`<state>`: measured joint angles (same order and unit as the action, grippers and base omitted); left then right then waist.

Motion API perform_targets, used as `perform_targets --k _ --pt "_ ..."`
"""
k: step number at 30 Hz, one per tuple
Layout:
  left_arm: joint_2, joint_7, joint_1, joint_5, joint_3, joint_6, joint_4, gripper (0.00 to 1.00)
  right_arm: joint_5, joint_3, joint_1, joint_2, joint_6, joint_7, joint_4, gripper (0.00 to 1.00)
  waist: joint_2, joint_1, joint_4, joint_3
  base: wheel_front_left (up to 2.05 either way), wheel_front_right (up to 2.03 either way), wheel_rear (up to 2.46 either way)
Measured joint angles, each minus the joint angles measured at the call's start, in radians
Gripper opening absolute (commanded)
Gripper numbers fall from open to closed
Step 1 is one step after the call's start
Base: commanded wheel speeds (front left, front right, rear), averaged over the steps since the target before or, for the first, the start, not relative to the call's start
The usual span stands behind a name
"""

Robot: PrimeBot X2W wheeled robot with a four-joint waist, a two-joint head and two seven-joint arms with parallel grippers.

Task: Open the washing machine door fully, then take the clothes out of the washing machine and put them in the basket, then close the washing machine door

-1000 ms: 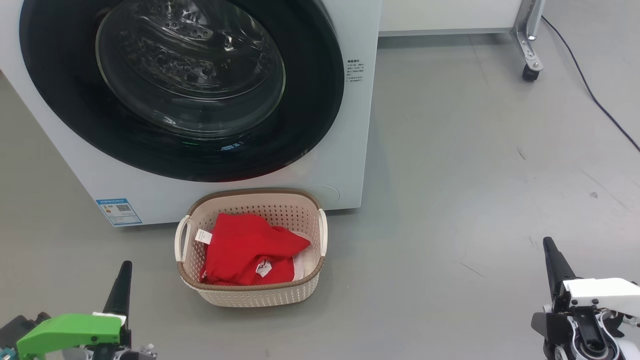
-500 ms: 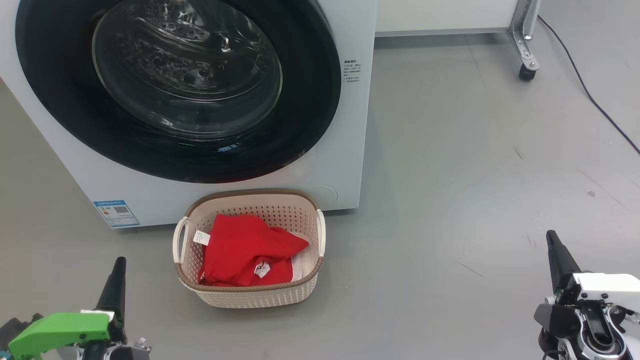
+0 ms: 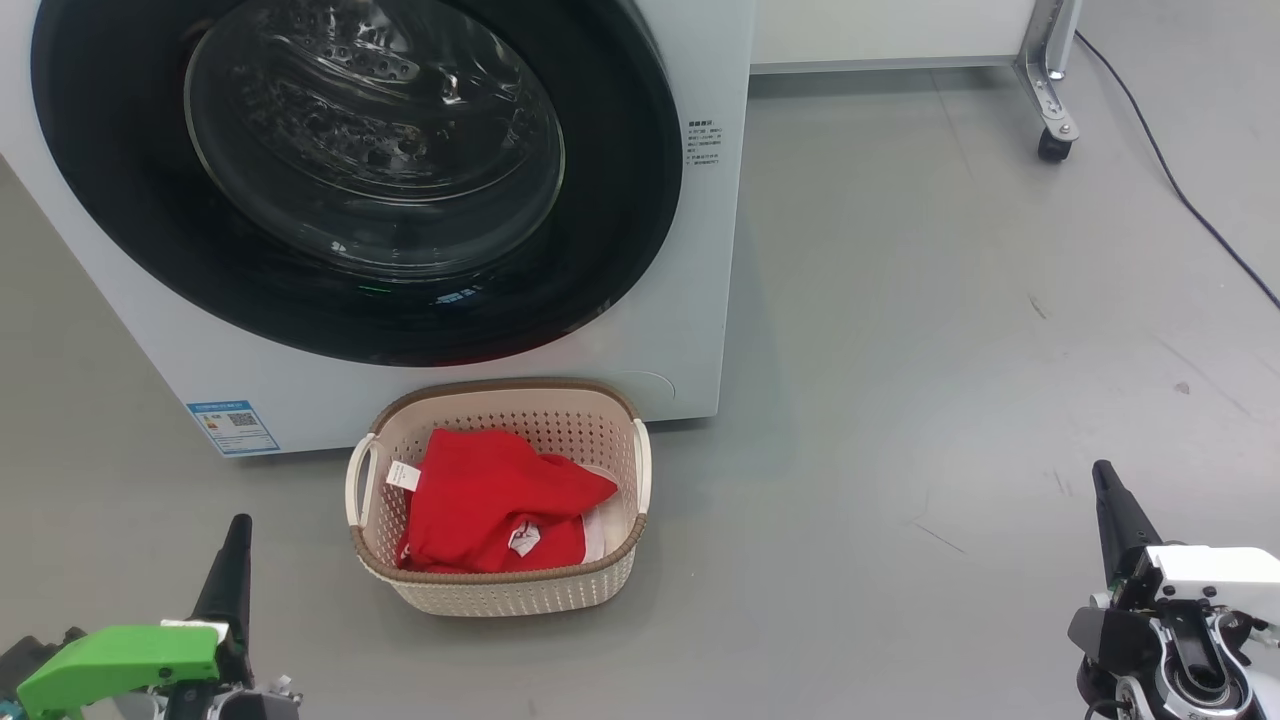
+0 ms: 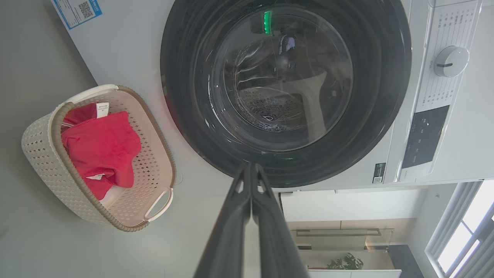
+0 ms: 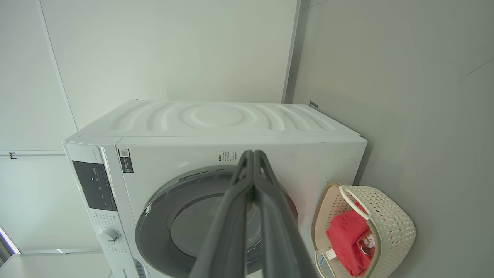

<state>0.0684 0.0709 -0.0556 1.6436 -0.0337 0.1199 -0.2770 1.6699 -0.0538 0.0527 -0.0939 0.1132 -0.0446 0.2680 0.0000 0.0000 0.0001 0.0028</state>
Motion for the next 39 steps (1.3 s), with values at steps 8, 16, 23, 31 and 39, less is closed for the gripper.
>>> perform_targets --k 8,16,23,31,39 --pt "0.000 0.000 0.000 0.000 -0.001 0.000 -0.001 0.00 0.000 -0.001 0.001 0.000 0.000 0.000 0.002 0.00 0.0000 0.0000 0.000 0.000 0.00 0.00 0.00" --pt "0.000 0.000 -0.001 0.000 -0.001 0.000 -0.001 0.00 0.000 -0.001 0.001 0.001 0.000 0.000 0.004 0.00 0.0000 0.0000 0.000 0.000 0.00 0.00 0.00" --pt "-0.001 0.000 -0.001 0.000 -0.001 0.000 -0.002 0.00 0.000 -0.002 0.001 0.001 0.003 -0.003 0.006 0.00 0.0000 0.0000 0.000 0.000 0.00 0.00 0.00" --pt "-0.001 0.003 -0.001 0.000 -0.002 0.000 -0.003 0.00 0.000 -0.002 0.001 0.001 0.003 -0.003 0.007 0.00 0.0000 0.0000 0.000 0.000 0.00 0.00 0.00" --pt "-0.002 0.005 -0.001 0.000 -0.002 0.000 -0.003 0.00 0.000 -0.003 0.001 0.001 0.003 -0.003 0.008 0.00 0.0000 0.0000 0.000 0.000 0.00 0.00 0.00"
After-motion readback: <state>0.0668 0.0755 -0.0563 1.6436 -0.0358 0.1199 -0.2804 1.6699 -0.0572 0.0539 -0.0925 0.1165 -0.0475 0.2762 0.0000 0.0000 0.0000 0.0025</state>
